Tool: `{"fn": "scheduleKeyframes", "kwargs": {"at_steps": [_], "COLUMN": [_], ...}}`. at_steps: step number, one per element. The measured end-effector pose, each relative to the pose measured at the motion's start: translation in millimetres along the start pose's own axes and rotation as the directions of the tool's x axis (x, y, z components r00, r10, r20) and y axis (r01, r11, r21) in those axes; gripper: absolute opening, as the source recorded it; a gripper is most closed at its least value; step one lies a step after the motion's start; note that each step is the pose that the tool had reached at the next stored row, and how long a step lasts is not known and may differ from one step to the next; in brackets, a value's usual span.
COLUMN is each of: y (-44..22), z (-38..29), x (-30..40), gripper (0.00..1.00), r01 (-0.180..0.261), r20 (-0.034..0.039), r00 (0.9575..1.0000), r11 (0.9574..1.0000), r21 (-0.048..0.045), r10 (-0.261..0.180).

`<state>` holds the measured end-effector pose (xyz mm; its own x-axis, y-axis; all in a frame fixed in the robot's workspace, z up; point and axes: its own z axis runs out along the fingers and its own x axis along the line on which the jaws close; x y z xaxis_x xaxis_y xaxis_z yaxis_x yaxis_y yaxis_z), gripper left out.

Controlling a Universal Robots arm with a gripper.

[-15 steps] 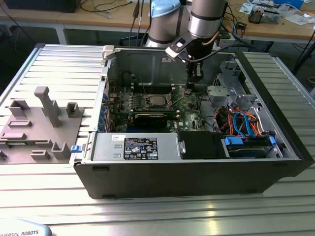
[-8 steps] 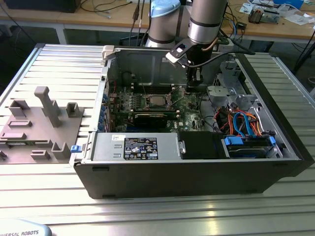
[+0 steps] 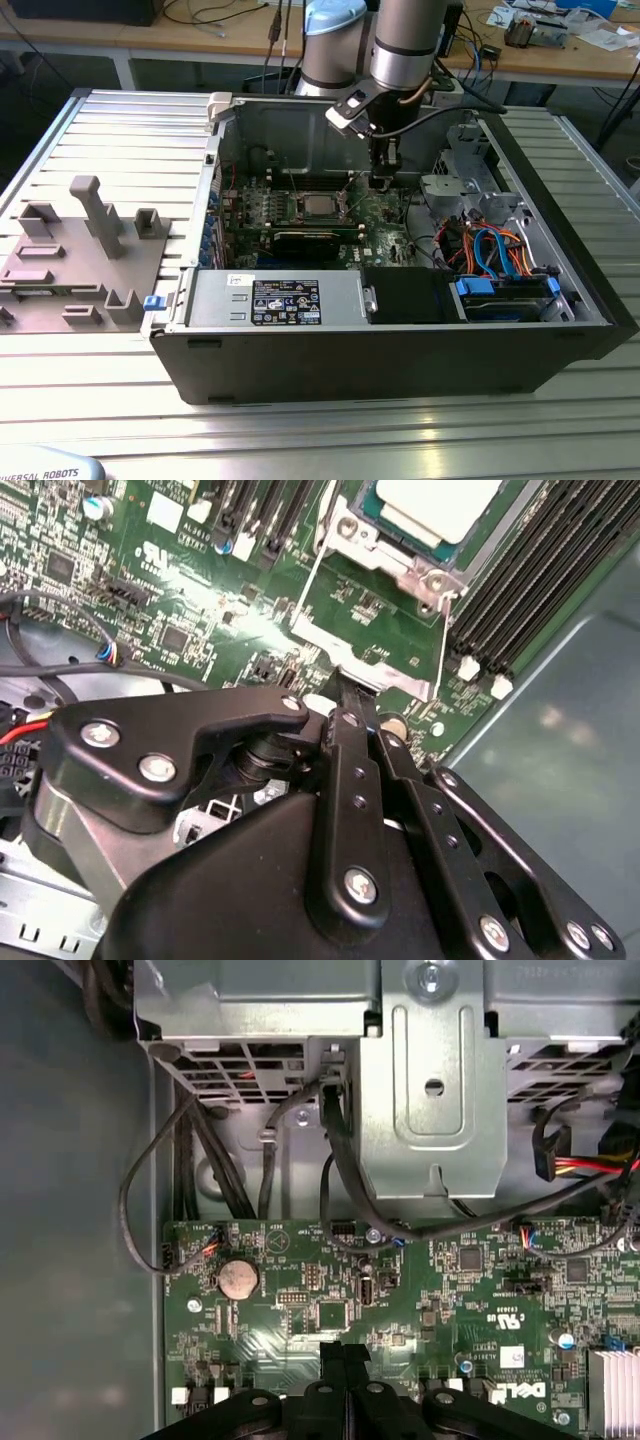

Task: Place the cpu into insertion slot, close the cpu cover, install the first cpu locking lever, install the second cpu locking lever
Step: 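Close the cpu cover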

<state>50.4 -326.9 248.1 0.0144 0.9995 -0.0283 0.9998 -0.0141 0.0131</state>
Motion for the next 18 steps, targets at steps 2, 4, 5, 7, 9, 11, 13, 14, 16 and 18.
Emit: {"fn": "scheduleKeyframes", "kwargs": {"at_steps": [2, 4, 5, 7, 9, 11, 13, 14, 16, 18], "y": [-1.7, -2.9, -3.3, -3.7, -3.7, -3.9, -4.5, -5.0, -6.8, -7.9], "z": [0.0, 0.0, 0.0, 0.0, 0.1, 0.1, 0.2, 0.3, 0.4, 0.5], "x": [0.0, 0.0, 0.0, 0.0, 0.0, 0.0, 0.0, 0.0, 0.0, -0.1], "gripper": [0.11, 0.11, 0.11, 0.11, 0.11, 0.11, 0.11, 0.11, 0.11, 0.11], "r01": [0.0, 0.0, 0.0, 0.0, 0.0, 0.0, 0.0, 0.0, 0.0, 0.0], "r20": [-0.0001, -0.0001, -0.0002, -0.0002, -0.0002, -0.0001, -0.0002, -0.0003, -0.0002, -0.0001], "r00": [1.0, 1.0, 1.0, 1.0, 1.0, 1.0, 1.0, 1.0, 1.0, 1.0], "r11": [1.0, 1.0, 1.0, 1.0, 1.0, 1.0, 1.0, 1.0, 1.0, 1.0], "r21": [0.0, 0.0, 0.0, 0.0, 0.0, 0.0, 0.0, 0.0, 0.0, 0.0], "r10": [0.0, 0.0, 0.0, 0.0, 0.0, 0.0, 0.0, 0.0, 0.0, 0.0]}}
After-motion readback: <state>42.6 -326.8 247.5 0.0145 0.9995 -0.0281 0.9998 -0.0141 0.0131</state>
